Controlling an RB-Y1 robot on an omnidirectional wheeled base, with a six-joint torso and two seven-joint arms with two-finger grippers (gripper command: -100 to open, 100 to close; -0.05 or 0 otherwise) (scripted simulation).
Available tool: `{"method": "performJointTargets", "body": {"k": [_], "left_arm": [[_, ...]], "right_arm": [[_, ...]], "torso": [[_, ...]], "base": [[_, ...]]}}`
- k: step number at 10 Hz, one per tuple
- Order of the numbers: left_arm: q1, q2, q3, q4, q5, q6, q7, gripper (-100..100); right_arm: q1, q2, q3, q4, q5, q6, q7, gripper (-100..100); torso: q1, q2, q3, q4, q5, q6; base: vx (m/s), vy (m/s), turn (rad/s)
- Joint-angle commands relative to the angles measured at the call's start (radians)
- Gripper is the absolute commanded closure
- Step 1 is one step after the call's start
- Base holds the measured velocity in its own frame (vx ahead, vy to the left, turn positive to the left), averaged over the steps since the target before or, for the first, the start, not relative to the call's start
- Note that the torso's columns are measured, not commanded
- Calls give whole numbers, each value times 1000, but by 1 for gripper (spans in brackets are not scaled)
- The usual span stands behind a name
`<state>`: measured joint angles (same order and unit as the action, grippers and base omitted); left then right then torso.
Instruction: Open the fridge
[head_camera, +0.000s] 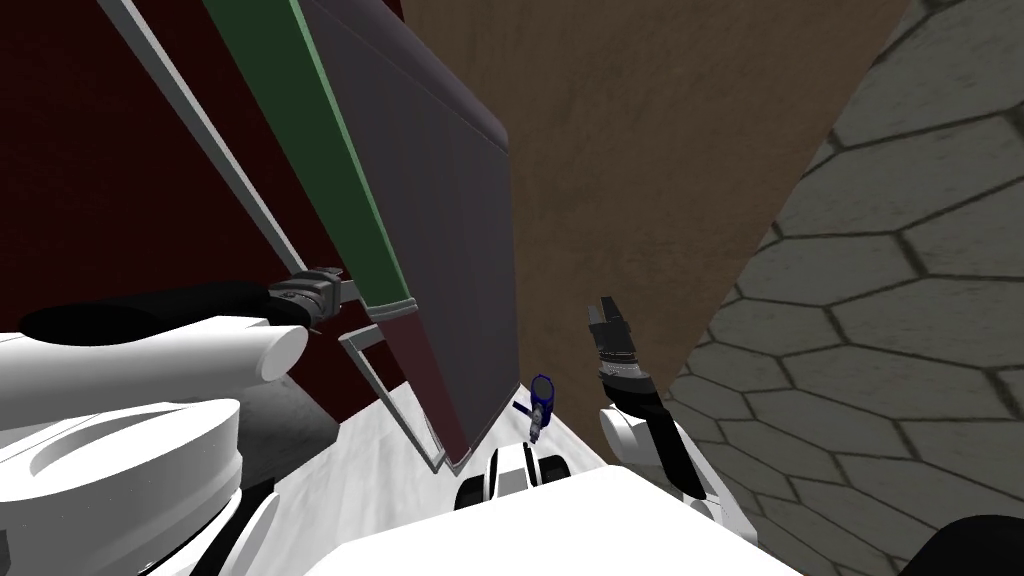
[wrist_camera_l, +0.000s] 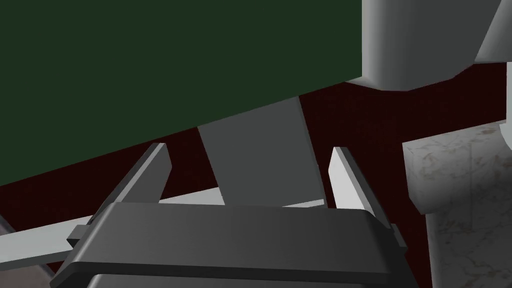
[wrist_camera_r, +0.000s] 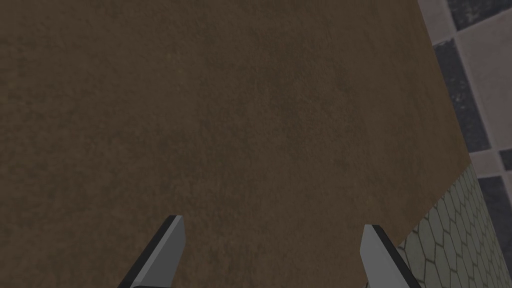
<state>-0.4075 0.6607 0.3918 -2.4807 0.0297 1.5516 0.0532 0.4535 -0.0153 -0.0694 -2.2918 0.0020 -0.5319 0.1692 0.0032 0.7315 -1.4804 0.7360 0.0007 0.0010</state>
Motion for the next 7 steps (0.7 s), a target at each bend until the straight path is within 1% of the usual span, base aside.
{"method": "performJointTargets", "body": {"k": [1, 2, 3, 4, 5, 6, 7], "left_arm": [[15, -17, -9, 7, -10, -25, 5, 100], [4, -8, -6, 8, -7, -9, 2, 100], [-4, -9, -11, 1, 14, -12, 4, 100], [-4, -9, -11, 1, 14, -12, 4, 100], [-11, -11, -16, -8, 37, -11, 5, 100], [-11, -11, -16, -8, 37, -11, 5, 100], [-18, -12, -21, -17, 60, -9, 6, 100]], "right_arm": [[0, 0, 0, 0, 0, 0, 0, 0], [0, 0, 0, 0, 0, 0, 0, 0], [0, 0, 0, 0, 0, 0, 0, 0], [-1, 0, 0, 0, 0, 0, 0, 0], [-1, 0, 0, 0, 0, 0, 0, 0], [-1, 0, 0, 0, 0, 0, 0, 0], [-1, 0, 0, 0, 0, 0, 0, 0]], "torso": [[-3, 4, 2, 0, -1, 2], [-6, 7, 4, 2, -2, 2], [-6, 8, 5, 2, -2, 0], [4, 8, 4, 4, -2, 1], [5, 7, 2, 5, -2, 0], [4, 4, 0, 5, -3, 0], [0, 2, -1, 4, -4, 0]], "base": [[-45, -7, 41], [-26, -2, 7], [-43, 169, -33], [-88, 214, -52], [-87, 230, -63], [-99, 223, -27], [-115, 251, -46]]}}
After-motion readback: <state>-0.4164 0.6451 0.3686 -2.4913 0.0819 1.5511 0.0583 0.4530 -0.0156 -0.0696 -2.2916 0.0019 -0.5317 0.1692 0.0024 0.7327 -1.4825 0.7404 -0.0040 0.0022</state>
